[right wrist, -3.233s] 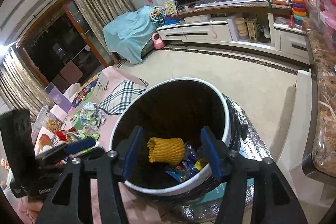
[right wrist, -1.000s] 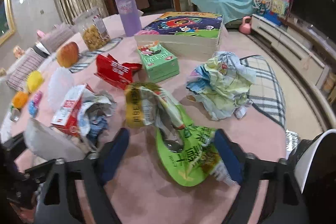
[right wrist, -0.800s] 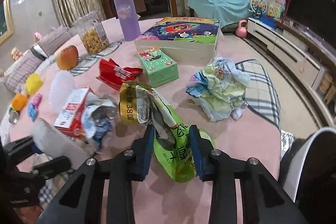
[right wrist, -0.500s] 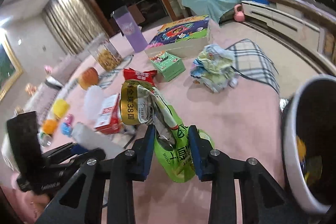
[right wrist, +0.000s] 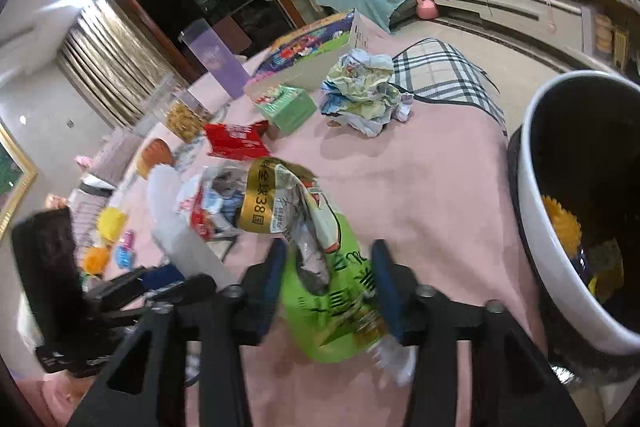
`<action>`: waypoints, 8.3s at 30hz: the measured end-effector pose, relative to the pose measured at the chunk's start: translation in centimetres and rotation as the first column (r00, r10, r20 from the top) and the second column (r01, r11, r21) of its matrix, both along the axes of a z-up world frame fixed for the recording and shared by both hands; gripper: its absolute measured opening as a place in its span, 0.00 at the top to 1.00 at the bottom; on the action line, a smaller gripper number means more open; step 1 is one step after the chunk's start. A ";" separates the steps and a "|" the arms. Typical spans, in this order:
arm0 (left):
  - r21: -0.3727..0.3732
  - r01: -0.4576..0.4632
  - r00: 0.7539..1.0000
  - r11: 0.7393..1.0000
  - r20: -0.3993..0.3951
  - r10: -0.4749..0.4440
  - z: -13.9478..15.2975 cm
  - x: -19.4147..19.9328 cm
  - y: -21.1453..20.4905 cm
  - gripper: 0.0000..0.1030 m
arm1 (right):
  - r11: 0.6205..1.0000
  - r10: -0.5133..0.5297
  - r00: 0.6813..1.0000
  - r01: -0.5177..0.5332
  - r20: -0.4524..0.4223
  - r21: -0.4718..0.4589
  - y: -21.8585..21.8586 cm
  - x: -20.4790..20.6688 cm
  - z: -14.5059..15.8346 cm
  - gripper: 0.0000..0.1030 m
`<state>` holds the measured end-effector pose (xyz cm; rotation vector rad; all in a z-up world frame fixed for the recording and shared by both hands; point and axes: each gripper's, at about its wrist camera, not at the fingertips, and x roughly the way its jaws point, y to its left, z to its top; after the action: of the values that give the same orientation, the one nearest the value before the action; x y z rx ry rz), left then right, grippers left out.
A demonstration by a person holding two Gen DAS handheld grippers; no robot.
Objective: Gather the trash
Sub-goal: 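Grasp the white foam block with left tool while right tool grasps green pouch, then carry the foam block and green pouch over the bin, then open left tool to drop foam block while right tool drops green pouch, then move both open tools back over the table toward remaining trash, then grasp white mesh sleeve with left tool while right tool grasps clear wrapper, then carry the mesh sleeve and clear wrapper over the bin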
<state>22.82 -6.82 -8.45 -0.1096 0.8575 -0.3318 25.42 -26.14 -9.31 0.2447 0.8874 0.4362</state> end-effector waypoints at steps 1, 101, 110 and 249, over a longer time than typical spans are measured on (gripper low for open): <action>0.011 -0.003 1.000 1.000 0.005 0.003 -0.1 0.1 -0.3 0.51 | 1.000 0.012 1.000 -0.012 0.001 -0.012 0.2 0.0 -0.3 0.44; 0.112 0.474 0.879 0.873 -0.118 -0.462 2.7 6.3 -25.1 0.51 | 0.907 -0.420 0.902 0.419 0.104 0.032 -20.7 -2.8 4.8 0.79; 0.088 0.446 0.894 0.891 -0.081 -0.440 3.1 6.0 -23.8 0.25 | 0.896 -0.444 0.890 0.440 0.103 0.063 -21.1 -3.1 5.2 0.64; 0.035 0.124 0.992 0.992 0.032 -0.125 1.1 -3.7 -3.6 0.90 | 0.968 -0.248 0.946 0.250 0.210 0.017 -4.3 -8.6 3.6 0.79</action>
<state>19.14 -10.44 -7.39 -0.0197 0.8372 -0.4350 16.77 -30.39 -5.66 0.2918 0.6397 0.2174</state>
